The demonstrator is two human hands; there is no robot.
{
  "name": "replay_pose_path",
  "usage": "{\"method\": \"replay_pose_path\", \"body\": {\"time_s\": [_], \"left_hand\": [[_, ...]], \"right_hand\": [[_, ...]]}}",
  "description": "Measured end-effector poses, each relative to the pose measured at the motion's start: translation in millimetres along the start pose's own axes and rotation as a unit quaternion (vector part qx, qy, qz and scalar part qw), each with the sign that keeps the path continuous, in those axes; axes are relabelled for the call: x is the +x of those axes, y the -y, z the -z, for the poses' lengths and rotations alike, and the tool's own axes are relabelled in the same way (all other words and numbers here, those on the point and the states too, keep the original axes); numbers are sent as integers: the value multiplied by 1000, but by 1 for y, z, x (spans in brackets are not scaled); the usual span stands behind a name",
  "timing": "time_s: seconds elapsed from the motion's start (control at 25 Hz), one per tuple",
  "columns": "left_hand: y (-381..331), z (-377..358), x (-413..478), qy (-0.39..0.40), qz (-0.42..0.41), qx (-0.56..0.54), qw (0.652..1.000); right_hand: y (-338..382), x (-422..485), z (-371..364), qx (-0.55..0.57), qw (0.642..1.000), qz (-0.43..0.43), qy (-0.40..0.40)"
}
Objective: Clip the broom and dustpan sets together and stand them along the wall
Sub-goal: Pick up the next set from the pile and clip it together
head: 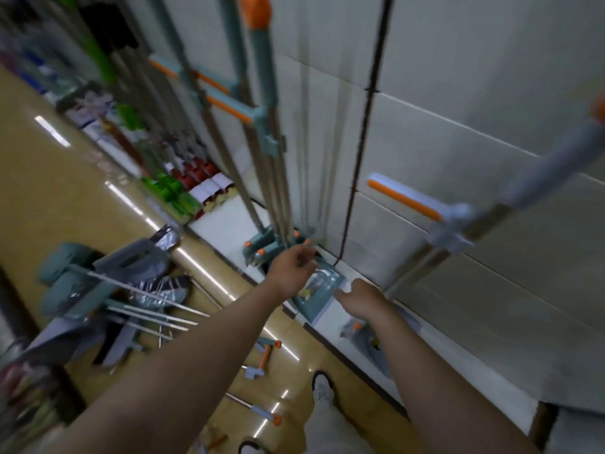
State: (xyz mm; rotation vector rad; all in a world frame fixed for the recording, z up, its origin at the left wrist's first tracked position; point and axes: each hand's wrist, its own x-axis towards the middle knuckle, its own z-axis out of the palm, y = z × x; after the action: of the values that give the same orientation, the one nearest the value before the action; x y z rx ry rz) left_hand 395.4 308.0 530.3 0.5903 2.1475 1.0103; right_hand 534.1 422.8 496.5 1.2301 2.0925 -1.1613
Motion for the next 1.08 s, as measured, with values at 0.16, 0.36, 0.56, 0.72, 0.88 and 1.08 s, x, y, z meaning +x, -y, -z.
{"method": "replay_pose_path", "body": {"time_s": [0.16, 0.36, 0.56, 0.72, 0.88, 1.08], "left_hand": [[71, 70, -32, -132, 80, -60, 986], [140, 147, -105, -305, 167, -156, 924], [202, 197, -173, -408, 210, -262, 849], [260, 213, -199, -440, 247, -300, 810], [337, 215, -190, -428, 263, -334, 798], [444, 192, -143, -429, 283, -356, 780]], "right_hand": [[89, 11, -50, -16, 990, 135, 27], [178, -4, -127, -49, 964, 245, 87], [223, -29, -209, -105, 942, 279, 156], [232, -37, -255, -124, 940, 259, 185], [225, -8, -312, -147, 949, 223, 166], [228, 68, -399, -132, 952, 207, 183]]}}
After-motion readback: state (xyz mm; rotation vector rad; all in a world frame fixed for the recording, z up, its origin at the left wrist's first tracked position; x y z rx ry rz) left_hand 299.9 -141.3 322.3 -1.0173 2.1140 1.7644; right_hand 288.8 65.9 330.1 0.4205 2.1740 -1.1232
